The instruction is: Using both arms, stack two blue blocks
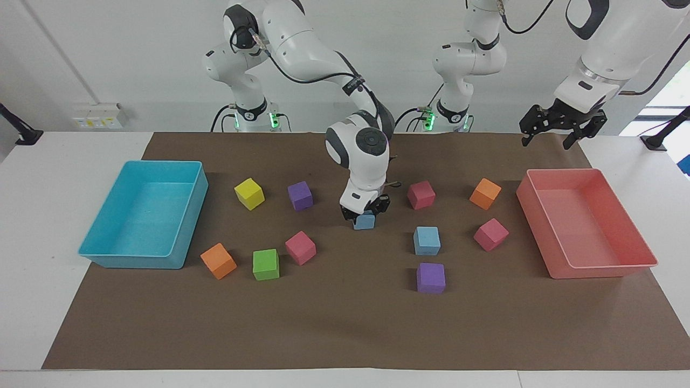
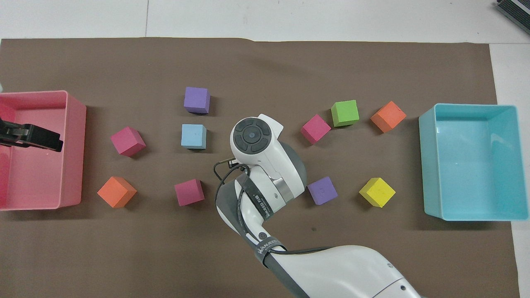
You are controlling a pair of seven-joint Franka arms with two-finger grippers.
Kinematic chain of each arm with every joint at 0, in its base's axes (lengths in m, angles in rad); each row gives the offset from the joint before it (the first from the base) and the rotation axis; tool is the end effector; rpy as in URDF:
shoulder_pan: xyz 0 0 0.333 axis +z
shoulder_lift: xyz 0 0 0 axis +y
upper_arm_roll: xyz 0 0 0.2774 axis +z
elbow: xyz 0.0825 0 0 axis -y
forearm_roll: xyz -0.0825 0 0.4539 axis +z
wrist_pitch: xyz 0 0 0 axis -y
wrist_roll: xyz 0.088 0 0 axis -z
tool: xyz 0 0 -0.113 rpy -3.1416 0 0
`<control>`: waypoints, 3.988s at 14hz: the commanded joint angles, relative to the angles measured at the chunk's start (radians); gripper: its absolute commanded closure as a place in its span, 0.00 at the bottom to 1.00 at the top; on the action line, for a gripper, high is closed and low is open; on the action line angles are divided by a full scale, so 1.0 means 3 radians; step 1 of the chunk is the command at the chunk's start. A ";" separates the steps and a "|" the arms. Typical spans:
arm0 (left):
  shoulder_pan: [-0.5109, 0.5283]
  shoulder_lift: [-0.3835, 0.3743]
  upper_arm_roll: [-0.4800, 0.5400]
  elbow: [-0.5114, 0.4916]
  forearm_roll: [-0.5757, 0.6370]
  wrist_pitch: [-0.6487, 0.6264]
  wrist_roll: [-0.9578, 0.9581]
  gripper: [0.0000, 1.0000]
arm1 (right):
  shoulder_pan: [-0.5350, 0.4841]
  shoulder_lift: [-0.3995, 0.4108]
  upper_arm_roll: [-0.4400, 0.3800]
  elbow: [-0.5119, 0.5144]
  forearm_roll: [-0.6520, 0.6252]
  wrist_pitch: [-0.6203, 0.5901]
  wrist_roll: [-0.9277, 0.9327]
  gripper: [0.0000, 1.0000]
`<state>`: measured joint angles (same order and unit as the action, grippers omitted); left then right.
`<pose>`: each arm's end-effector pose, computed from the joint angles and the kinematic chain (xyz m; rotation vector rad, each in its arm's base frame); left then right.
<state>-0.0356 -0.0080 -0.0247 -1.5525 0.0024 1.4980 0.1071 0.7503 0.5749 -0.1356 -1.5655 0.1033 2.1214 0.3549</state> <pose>0.6134 -0.0368 0.5885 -3.1283 0.2623 0.0731 0.5910 0.4340 0.2342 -3.1151 -0.3538 0.0281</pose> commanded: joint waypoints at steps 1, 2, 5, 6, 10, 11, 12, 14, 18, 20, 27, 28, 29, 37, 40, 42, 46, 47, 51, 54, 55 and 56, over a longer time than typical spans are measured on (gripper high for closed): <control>0.0022 -0.0070 -0.0004 -0.0066 -0.0039 -0.0008 -0.0020 0.00 | -0.0021 -0.0091 0.0012 -0.0156 0.0060 0.0082 -0.0125 1.00; 0.0022 -0.0070 -0.0004 -0.0066 -0.0039 -0.0008 -0.0020 0.00 | -0.0021 -0.0091 0.0012 -0.0156 0.0060 0.0087 -0.0125 1.00; 0.0022 -0.0070 -0.0004 -0.0066 -0.0039 -0.0008 -0.0020 0.00 | -0.0026 -0.0086 0.0012 -0.0141 0.0075 0.0087 -0.0114 0.00; 0.0022 -0.0070 -0.0004 -0.0066 -0.0039 -0.0008 -0.0020 0.00 | -0.0031 -0.0086 0.0012 -0.0130 0.0075 0.0082 -0.0099 0.00; 0.0027 -0.0070 -0.0004 -0.0066 -0.0039 -0.0008 -0.0020 0.00 | -0.0041 -0.0223 0.0002 -0.0120 0.0080 0.0072 -0.0084 0.00; 0.0022 -0.0070 -0.0004 -0.0066 -0.0039 -0.0008 -0.0020 0.00 | -0.0057 -0.0315 -0.0008 -0.0120 0.0080 0.0057 -0.0084 0.00; 0.0022 -0.0070 -0.0004 -0.0066 -0.0039 -0.0008 -0.0020 0.00 | -0.0097 -0.0387 -0.0013 -0.0120 0.0085 0.0031 -0.0089 0.00; 0.0022 -0.0070 -0.0004 -0.0066 -0.0039 -0.0008 -0.0020 0.00 | -0.0210 -0.0566 -0.0008 -0.0140 0.0090 -0.0061 -0.0114 0.00; 0.0022 -0.0070 -0.0004 -0.0066 -0.0039 -0.0008 -0.0020 0.00 | -0.0486 -0.0832 -0.0008 -0.0156 0.0442 -0.0429 -0.0191 0.00; 0.0022 -0.0070 -0.0004 -0.0066 -0.0039 -0.0008 -0.0020 0.00 | -0.0660 -0.0842 -0.0003 -0.0196 0.0855 -0.0536 -0.0547 0.00; 0.0022 -0.0070 -0.0004 -0.0066 -0.0039 -0.0008 -0.0020 0.00 | -0.0946 -0.0802 -0.0008 -0.0519 0.1889 -0.0480 -0.1478 0.00; 0.0022 -0.0070 -0.0004 -0.0066 -0.0039 -0.0008 -0.0020 0.00 | -0.0972 -0.0766 -0.0008 -0.0554 0.2072 -0.0475 -0.1596 0.00; 0.0022 -0.0070 -0.0004 -0.0066 -0.0039 -0.0008 -0.0020 0.00 | -0.0977 -0.0751 -0.0008 -0.0615 0.2221 -0.0440 -0.1704 0.00; 0.0022 -0.0091 -0.0009 -0.0005 -0.0034 -0.0074 -0.0055 0.00 | -0.1003 -0.0715 -0.0008 -0.0979 0.2774 -0.0291 -0.2032 1.00; -0.0100 -0.0035 -0.0045 -0.0035 -0.0044 0.0415 -0.0091 0.00 | -0.1038 -0.0552 -0.0008 -0.0995 0.3055 -0.0296 -0.2073 1.00; -0.0228 0.0092 -0.0045 -0.0045 -0.0044 0.0645 -0.0096 0.00 | -0.1064 -0.0470 -0.0003 -0.0994 0.3199 -0.0327 -0.2124 1.00; -0.0505 0.0399 -0.0045 -0.0137 -0.0059 0.1049 -0.0111 0.00 | -0.1146 -0.0413 -0.0003 -0.1035 0.3418 -0.0398 -0.2124 1.00; -0.0571 0.0451 -0.0045 -0.0193 -0.0059 0.1167 -0.0152 0.00 | -0.1136 -0.0398 -0.0008 -0.1045 0.3490 -0.0383 -0.2124 1.00; -0.0868 0.0655 -0.0040 -0.0648 -0.0059 0.1857 -0.0632 0.00 | -0.1146 -0.0387 -0.0008 -0.1122 0.3643 -0.0399 -0.2124 1.00; -0.1006 0.0809 -0.0040 -0.1001 -0.0054 0.2409 -0.0776 0.00 | -0.1136 -0.0387 -0.0008 -0.1143 0.3654 -0.0388 -0.2124 1.00; -0.1062 0.0840 -0.0035 -0.1093 -0.0054 0.2522 -0.0852 0.00 | -0.1136 -0.0387 -0.0008 -0.1143 0.3654 -0.0383 -0.2124 1.00; -0.1068 0.0885 -0.0040 -0.1149 -0.0054 0.2640 -0.0959 0.00 | -0.1136 -0.0392 -0.0008 -0.1143 0.3654 -0.0383 -0.2124 1.00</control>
<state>-0.3322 0.2582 -0.0536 -1.8405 -0.0035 2.2152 -0.1367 0.4245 0.4630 -0.1478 -1.8962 1.1625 2.0141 -0.2479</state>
